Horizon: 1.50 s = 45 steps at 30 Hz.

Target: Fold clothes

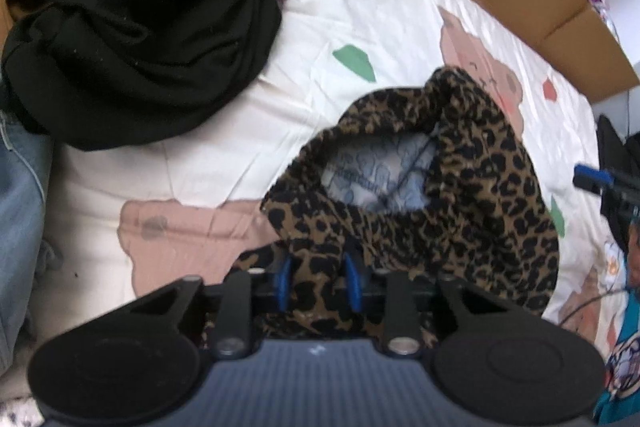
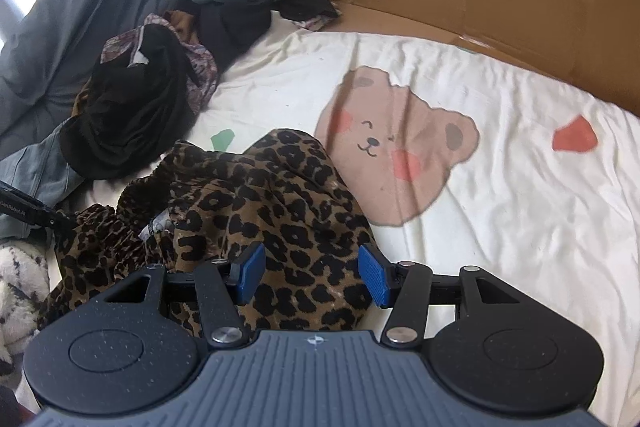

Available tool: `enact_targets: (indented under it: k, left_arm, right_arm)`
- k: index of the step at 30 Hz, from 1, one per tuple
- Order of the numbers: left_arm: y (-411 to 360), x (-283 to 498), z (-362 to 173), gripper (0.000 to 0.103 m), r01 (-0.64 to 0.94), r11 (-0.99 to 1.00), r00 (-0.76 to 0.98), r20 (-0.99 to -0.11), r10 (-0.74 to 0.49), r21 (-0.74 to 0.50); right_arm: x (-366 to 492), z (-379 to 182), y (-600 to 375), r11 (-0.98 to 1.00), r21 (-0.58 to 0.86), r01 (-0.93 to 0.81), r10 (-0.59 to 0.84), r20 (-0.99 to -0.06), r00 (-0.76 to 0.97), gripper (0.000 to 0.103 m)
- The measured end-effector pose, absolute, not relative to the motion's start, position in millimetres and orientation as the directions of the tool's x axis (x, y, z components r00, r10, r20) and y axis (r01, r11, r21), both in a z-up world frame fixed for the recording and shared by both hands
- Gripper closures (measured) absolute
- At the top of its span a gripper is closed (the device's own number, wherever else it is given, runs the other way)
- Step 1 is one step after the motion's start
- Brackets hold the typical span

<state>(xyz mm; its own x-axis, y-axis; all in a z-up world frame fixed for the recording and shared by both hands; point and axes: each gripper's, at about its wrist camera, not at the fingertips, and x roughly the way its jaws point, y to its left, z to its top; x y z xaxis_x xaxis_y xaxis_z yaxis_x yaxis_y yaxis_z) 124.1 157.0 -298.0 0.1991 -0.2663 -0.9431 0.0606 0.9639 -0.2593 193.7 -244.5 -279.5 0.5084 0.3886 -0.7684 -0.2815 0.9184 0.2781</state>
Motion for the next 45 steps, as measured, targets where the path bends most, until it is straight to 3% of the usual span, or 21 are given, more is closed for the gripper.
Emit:
enact_targets:
  k: [6,13,23,43,45]
  left_arm:
    - [163,108,-291,0.090,0.053,0.973,0.204,-0.951,-0.232,-0.226]
    - [176,91,-284,0.091,0.002,0.978,0.242,-0.949,-0.205,-0.210]
    - [198,72,-271,0.095,-0.064,0.977,0.327,-0.929,-0.170,-0.201]
    - [219,65,-265,0.096,-0.145,0.969,0.414,-0.902,-0.125,-0.200]
    - [221,64,-266,0.096,-0.152,0.968,0.417,-0.901,-0.120,-0.199]
  right_arm:
    - [210,-279,-227,0.896,0.240,-0.374,0.413,-0.761,0.501,0.045]
    - [235,-280,-199,0.858,0.186,-0.479,0.433,-0.763,0.480,0.046]
    - [268,-299,-154,0.797,0.128,-0.591,0.443,-0.788,0.428,0.057]
    - [294,-323,-83,0.620,-0.007,-0.784,0.460,-0.807,0.371,0.057]
    - [294,-325,-77,0.599,-0.005,-0.801,0.467,-0.810,0.355,0.063]
